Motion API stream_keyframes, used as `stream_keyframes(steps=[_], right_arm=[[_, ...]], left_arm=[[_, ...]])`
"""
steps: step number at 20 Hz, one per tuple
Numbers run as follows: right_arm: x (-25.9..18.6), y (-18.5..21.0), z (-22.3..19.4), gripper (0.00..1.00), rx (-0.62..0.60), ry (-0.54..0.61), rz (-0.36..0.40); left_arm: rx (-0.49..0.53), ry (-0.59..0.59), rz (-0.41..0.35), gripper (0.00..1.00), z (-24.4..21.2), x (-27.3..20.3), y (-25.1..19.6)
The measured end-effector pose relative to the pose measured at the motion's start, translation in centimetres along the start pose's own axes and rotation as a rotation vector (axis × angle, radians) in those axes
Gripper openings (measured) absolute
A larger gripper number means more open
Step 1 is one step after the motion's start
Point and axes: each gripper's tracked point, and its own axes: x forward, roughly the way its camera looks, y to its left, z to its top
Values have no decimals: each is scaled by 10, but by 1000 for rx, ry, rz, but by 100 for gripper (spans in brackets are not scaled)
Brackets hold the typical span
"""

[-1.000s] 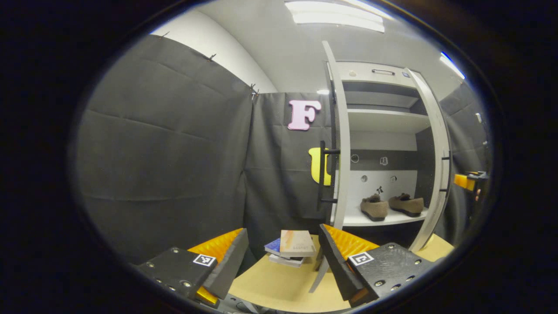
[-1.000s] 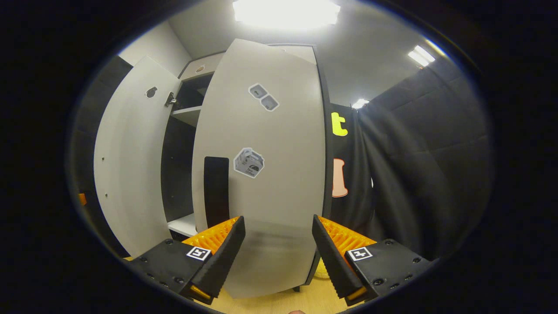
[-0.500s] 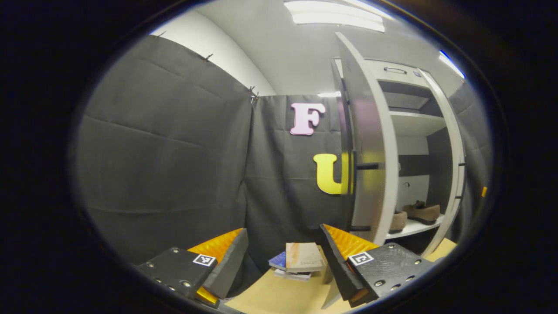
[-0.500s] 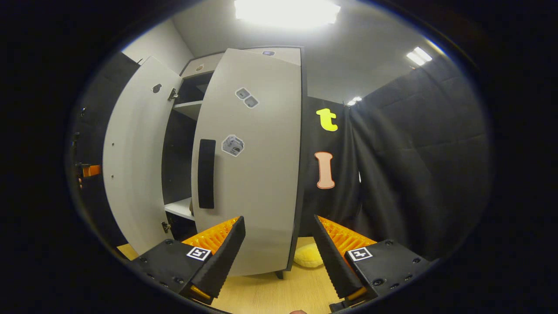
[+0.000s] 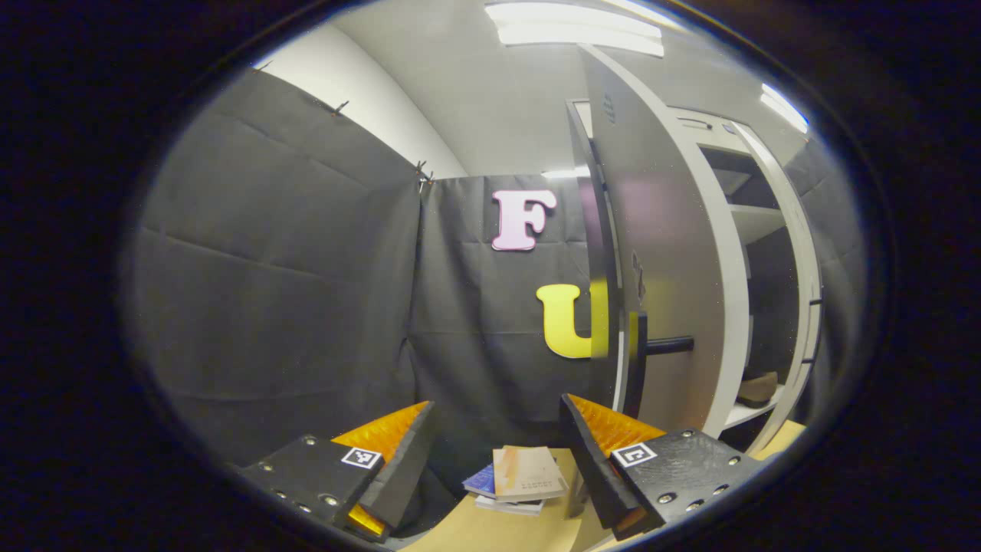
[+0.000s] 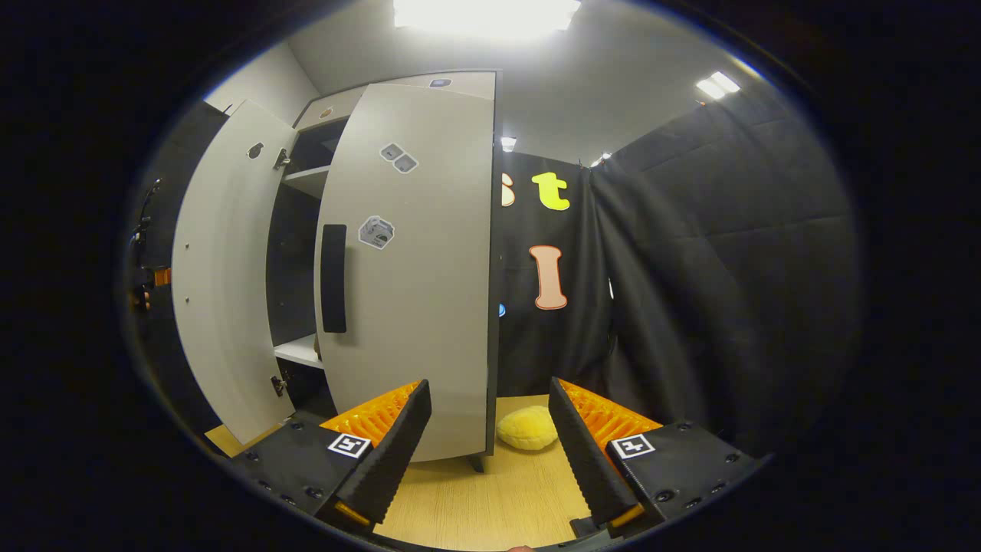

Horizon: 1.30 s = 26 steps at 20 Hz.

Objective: Grab one shoe with the right hand and put it into the shoe cabinet, grab the other shoe with the left hand and put it into the shoe cabinet; then close the right door with the right hand and the left door with the left hand.

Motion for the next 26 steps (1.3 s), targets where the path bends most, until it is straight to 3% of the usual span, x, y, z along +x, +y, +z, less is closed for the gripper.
stream_keyframes(steps=[5,6,7,15,23,26], right_arm=[[0,8,-5,98,14,8,18],[0,9,-6,98,15,10,26],[1,11,-8,98,11,12,31],[-1,3,-13,98,31,24,24],[-1,-8,-15,98,19,26,4],[-2,-18,-18,98,12,32,-19]], left_arm=[[-82,23,-77,99,-6,-8,-29],[-79,14,-89,93,-3,-11,-38],[-70,5,-95,99,0,-15,-45],[-50,-23,-137,99,5,-24,-90],[-52,-48,-207,88,10,-16,-151],[-78,-51,-239,99,9,-9,-185]])
